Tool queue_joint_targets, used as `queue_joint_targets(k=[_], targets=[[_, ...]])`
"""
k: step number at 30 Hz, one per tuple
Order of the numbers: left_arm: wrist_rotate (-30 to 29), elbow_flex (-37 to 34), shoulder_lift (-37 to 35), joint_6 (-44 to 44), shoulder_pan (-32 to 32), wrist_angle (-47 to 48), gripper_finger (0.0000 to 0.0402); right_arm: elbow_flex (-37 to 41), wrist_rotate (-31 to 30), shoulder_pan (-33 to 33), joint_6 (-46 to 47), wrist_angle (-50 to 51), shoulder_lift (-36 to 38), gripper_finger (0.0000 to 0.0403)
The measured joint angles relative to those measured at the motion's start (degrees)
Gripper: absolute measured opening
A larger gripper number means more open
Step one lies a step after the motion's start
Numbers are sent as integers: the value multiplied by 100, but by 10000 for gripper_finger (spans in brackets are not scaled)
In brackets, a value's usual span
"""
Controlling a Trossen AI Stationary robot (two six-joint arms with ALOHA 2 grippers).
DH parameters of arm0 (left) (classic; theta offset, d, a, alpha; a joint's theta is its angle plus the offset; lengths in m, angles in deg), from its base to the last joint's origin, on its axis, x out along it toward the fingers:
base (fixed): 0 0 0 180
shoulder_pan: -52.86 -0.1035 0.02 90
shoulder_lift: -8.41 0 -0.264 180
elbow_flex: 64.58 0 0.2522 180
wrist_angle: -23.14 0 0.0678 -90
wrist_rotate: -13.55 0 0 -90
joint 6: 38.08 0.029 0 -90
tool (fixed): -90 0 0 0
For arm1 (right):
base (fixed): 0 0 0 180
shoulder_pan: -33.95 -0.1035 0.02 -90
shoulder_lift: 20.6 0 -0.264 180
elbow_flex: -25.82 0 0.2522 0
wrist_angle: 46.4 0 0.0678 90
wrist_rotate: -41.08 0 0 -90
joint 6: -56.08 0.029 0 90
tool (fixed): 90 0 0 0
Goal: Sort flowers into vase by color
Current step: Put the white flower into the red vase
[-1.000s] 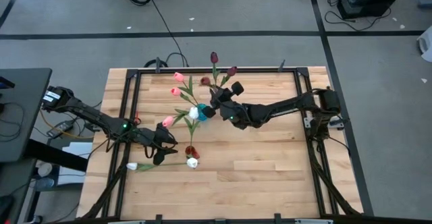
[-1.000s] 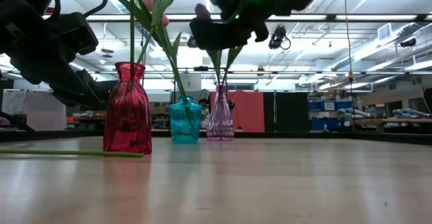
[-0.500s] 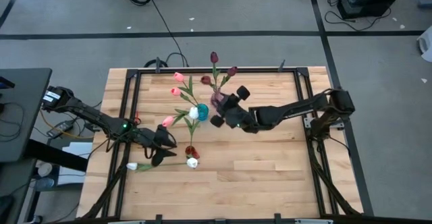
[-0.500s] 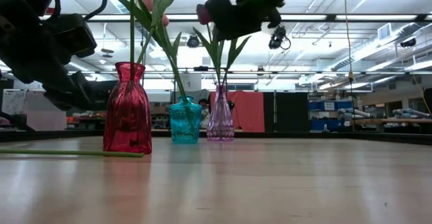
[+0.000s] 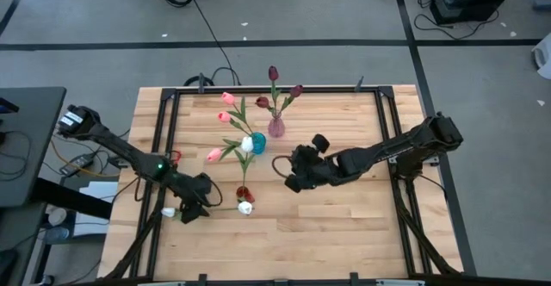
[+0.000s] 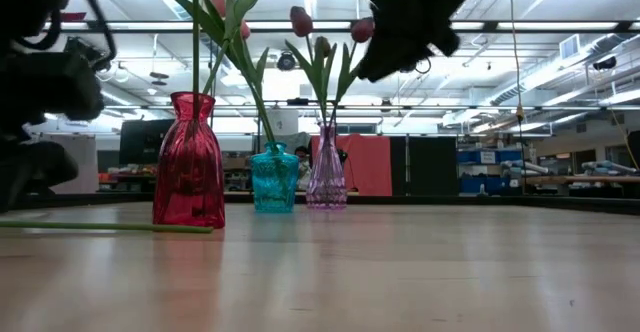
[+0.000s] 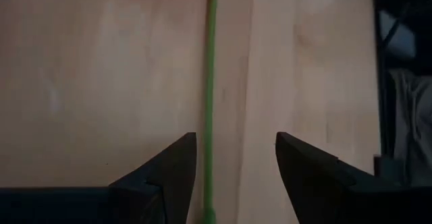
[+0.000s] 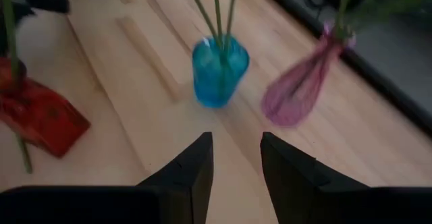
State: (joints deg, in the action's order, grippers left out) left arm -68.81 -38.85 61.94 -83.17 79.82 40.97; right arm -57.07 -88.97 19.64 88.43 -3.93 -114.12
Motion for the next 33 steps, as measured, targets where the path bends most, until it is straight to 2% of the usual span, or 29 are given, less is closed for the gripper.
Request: queue_joint_targets(k=[5,11,18,21,26,27,33], targets=[[-49,440,433,-165,360,620,209,124,-467,-252,623,461,-13,133],[-446,1302,1129,-173,679,2296,209,216,-841,-349,796,528,-13,132],[-603,1539,1780,-364,730,2491,200,216,-841,-355,760,529,-13,132],[-638,1654,1888,-425,730,2682,159,216,-839,-353,757,519,-13,132],[-695,1742,1896,-453,724,2846,32,216,-872,-353,751,467,-14,132],[-680,1740,1896,-455,726,2832,18,216,-871,-354,747,460,-13,132],[-600,1772,1862,-452,728,2881,13,216,-850,-405,691,434,-13,132]])
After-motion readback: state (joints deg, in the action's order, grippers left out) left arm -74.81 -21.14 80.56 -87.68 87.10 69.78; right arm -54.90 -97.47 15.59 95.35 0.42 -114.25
